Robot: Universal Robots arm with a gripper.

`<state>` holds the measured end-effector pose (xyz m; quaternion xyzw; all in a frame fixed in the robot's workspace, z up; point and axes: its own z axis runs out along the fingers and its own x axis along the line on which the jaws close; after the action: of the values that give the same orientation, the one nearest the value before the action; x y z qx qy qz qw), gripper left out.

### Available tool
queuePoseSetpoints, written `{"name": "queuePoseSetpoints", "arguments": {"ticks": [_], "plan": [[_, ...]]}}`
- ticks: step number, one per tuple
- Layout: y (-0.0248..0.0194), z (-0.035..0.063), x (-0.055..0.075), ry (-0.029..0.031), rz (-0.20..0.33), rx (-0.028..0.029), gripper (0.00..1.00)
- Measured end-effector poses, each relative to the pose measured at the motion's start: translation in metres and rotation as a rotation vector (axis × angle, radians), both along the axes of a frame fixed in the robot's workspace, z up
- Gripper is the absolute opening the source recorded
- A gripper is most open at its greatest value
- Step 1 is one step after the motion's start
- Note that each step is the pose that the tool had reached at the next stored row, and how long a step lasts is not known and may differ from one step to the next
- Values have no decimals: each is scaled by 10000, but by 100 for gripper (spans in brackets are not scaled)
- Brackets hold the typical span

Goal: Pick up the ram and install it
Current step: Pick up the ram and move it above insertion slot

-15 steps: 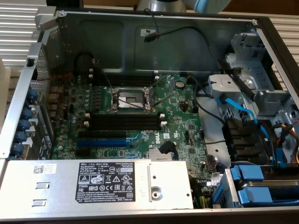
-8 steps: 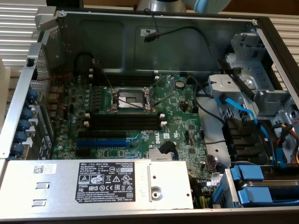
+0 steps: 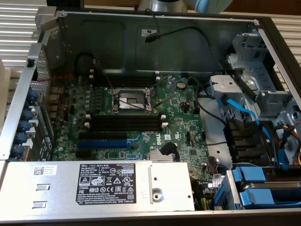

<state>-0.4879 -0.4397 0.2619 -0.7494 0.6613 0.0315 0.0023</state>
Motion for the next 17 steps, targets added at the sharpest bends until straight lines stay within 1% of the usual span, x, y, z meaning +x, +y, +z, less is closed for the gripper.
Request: {"name": "queuePoseSetpoints", "arguments": {"ticks": [1,5,7,11,15,17], "plan": [[0,84,-3,-1,0,-7,12],[0,268,-13,-2,0,-21,12],[0,450,-21,-1,0,-46,12],[0,814,-30,-2,0,-120,12],[-1,983,-28,-1,0,-171,12],[-11,1028,-8,-1,-2,-181,12]]}}
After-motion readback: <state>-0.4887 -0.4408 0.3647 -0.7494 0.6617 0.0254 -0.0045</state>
